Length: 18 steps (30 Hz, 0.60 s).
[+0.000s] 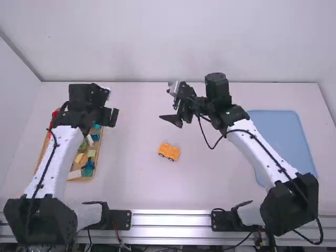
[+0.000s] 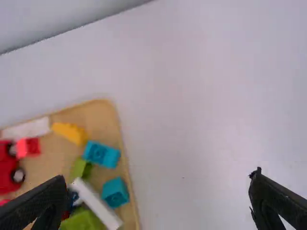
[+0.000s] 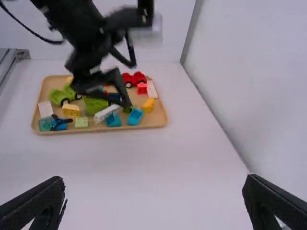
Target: Assemble lego blocks to make yellow taxi
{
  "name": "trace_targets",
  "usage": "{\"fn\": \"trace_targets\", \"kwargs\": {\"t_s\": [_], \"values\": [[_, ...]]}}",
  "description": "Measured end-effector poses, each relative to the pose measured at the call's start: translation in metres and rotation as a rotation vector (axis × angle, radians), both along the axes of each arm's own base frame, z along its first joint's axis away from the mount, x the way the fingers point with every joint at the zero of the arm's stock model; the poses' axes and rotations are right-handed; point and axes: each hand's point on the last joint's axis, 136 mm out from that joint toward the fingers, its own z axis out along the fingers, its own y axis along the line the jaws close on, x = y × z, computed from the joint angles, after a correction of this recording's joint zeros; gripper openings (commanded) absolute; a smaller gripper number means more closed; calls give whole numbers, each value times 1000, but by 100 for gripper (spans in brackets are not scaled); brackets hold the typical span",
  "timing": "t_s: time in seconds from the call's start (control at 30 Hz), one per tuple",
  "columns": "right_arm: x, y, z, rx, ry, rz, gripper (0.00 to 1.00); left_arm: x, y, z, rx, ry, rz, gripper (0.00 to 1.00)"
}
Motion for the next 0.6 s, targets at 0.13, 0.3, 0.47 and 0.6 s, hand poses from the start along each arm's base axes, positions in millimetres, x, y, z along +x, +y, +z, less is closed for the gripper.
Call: {"fn": "trace_targets", "kwargs": {"t_s": [0.13,0.3,0.47,0.6], "values": [[6,8,-26,-38,71,-23,99,-10,35,16,-9,-52,243,99],[11,6,-29,-49,79,-54,99,-20,67,19,-5,-82,495,99],[13,6,-28,-46,76,-58,99,-31,97,23,-36,-133,718,99],[9,9,-21,-18,64,-23,99,-38,113,22,-92,-149,804,99]]}}
